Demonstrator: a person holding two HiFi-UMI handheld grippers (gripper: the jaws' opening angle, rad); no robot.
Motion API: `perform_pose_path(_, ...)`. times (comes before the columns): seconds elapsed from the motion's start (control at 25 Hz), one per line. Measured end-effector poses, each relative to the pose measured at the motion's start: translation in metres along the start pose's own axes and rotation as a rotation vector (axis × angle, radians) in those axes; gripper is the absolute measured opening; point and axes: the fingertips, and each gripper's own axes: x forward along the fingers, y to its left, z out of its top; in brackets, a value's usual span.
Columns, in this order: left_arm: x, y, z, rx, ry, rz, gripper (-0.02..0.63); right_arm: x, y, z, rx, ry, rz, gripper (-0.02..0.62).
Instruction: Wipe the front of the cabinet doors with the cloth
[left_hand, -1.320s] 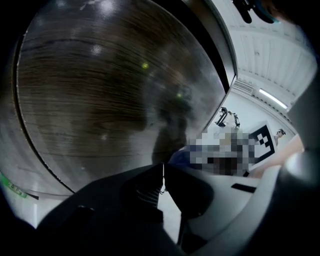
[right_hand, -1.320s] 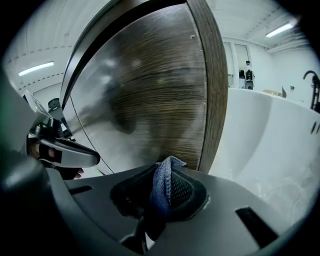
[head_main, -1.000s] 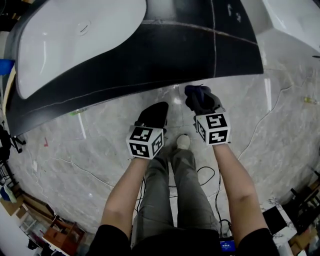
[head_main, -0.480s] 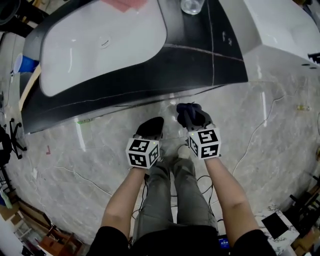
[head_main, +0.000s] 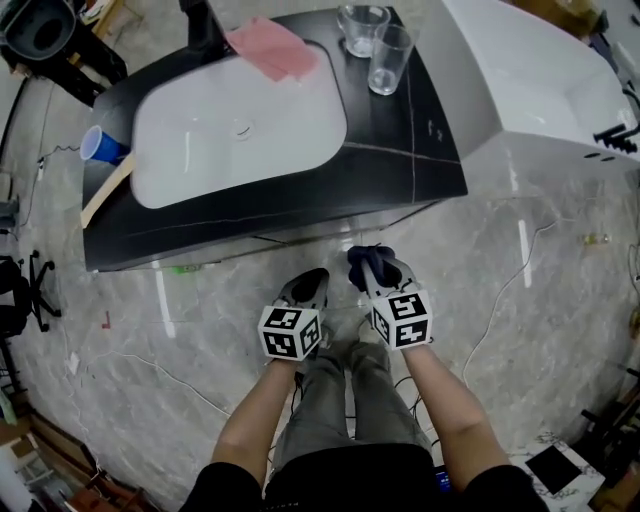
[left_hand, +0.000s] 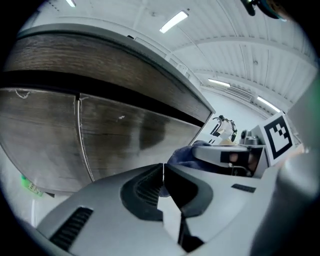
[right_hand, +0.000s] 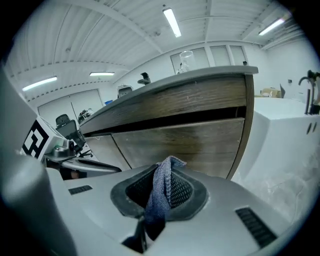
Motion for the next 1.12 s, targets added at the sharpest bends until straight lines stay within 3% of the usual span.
perform_pose_path(0.64,-0.073,-0.027,0.053,0.008,-0.061,-0.002,0.014,-0.062,0.046,0.068,0.031,-0.082,0.009,0.051)
perform_pose_path(1.12,-0.123,-0.043,0.092,0.043,-0.137,-0.007,0.014,-0.097,0.087,0.111,-0.025,-0.153,0.052,0.051)
